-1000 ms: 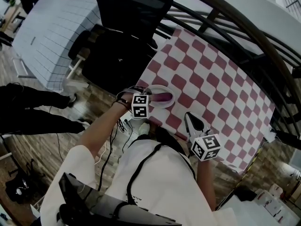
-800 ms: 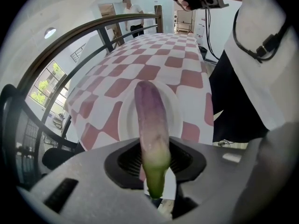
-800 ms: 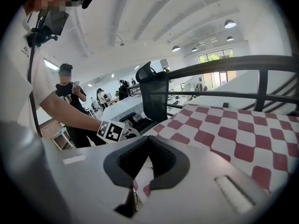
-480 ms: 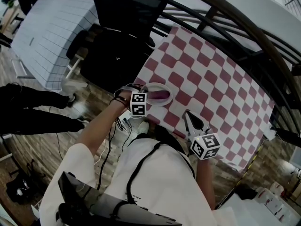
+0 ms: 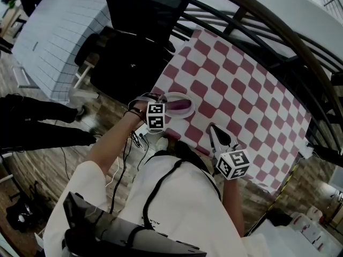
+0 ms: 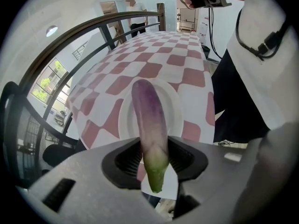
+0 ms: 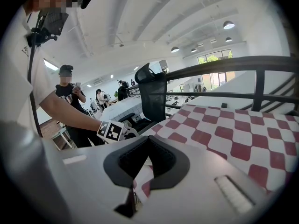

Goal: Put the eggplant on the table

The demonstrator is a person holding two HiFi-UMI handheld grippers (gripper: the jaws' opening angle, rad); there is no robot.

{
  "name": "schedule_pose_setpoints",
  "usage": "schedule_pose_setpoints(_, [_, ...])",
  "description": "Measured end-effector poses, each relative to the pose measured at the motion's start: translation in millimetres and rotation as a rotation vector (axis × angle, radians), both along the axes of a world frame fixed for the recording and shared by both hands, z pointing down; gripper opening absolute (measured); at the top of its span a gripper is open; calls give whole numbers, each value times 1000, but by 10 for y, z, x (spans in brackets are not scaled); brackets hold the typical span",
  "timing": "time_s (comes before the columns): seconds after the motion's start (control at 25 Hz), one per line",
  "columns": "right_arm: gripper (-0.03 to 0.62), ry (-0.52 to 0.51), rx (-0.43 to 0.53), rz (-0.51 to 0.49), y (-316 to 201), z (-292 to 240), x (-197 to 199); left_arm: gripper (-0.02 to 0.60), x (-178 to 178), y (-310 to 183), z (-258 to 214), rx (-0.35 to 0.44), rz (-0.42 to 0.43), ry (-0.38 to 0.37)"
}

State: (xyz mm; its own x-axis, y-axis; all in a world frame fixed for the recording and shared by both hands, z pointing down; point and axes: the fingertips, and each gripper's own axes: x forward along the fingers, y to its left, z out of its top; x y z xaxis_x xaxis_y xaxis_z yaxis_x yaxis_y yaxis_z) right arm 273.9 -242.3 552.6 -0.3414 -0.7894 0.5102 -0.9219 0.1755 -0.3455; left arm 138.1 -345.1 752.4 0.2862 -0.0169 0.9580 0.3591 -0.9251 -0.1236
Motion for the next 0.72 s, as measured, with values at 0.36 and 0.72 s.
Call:
schedule_pose_setpoints(0.36, [6, 1, 4, 6, 6, -11, 2, 190, -1, 9, -43, -1, 3, 9])
schedule_pose_setpoints(0.72, [6, 0, 18, 5, -23, -52, -32, 216, 30, -4, -153, -5, -28, 48])
